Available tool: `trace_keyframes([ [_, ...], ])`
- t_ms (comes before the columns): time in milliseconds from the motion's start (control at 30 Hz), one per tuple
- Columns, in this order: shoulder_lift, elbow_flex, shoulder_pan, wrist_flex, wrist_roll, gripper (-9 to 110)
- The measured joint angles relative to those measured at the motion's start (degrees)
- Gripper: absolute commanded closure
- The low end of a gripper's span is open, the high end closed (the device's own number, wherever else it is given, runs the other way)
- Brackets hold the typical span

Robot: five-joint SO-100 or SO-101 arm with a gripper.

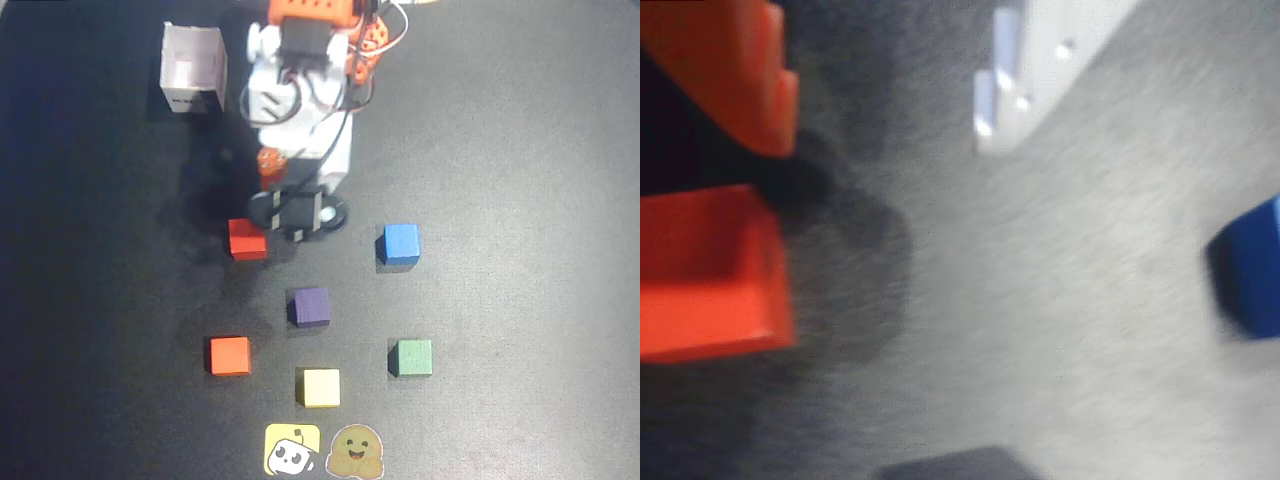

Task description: Put the red cube on top of the orange cube.

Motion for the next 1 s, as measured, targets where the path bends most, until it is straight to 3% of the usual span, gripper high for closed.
trace_keyframes([
  [433, -7.21, -0.26, 5.89, -4.57, -6.86, 88],
  [833, -7.21, -0.26, 6.33, -6.68, 2.02, 88],
  [1000, -8.17, -0.26, 6.33, -9.4, -12.48, 88],
])
